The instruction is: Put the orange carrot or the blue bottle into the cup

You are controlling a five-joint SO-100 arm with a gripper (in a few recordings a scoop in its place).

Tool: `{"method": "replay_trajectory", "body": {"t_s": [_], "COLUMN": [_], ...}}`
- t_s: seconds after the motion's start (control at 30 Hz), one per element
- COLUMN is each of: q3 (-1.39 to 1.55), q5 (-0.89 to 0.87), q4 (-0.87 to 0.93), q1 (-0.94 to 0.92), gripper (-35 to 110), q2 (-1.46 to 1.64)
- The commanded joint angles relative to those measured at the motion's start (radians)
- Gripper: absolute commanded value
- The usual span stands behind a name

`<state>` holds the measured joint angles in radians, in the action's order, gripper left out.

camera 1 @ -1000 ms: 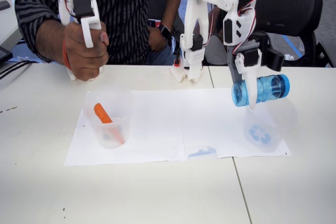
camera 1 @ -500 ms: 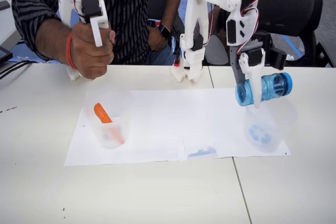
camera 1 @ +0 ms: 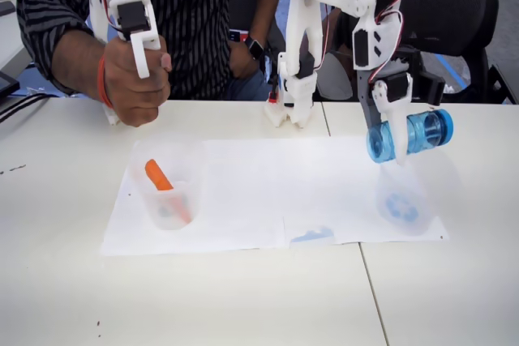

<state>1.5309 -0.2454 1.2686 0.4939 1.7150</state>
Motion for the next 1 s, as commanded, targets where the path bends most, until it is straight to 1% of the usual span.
{"method": "replay_trajectory", "body": {"t_s": [0.0, 0.27, 0.97], "q3": [-0.015, -0.015, 0.043], "q5": [-0.014, -0.014, -0.014], "q4": [-0.005, -0.003, -0.018], "q1": [0.017, 0.018, 0.018], "gripper": [15, 15, 15], "q2": [0.133, 0.071, 0.081]}}
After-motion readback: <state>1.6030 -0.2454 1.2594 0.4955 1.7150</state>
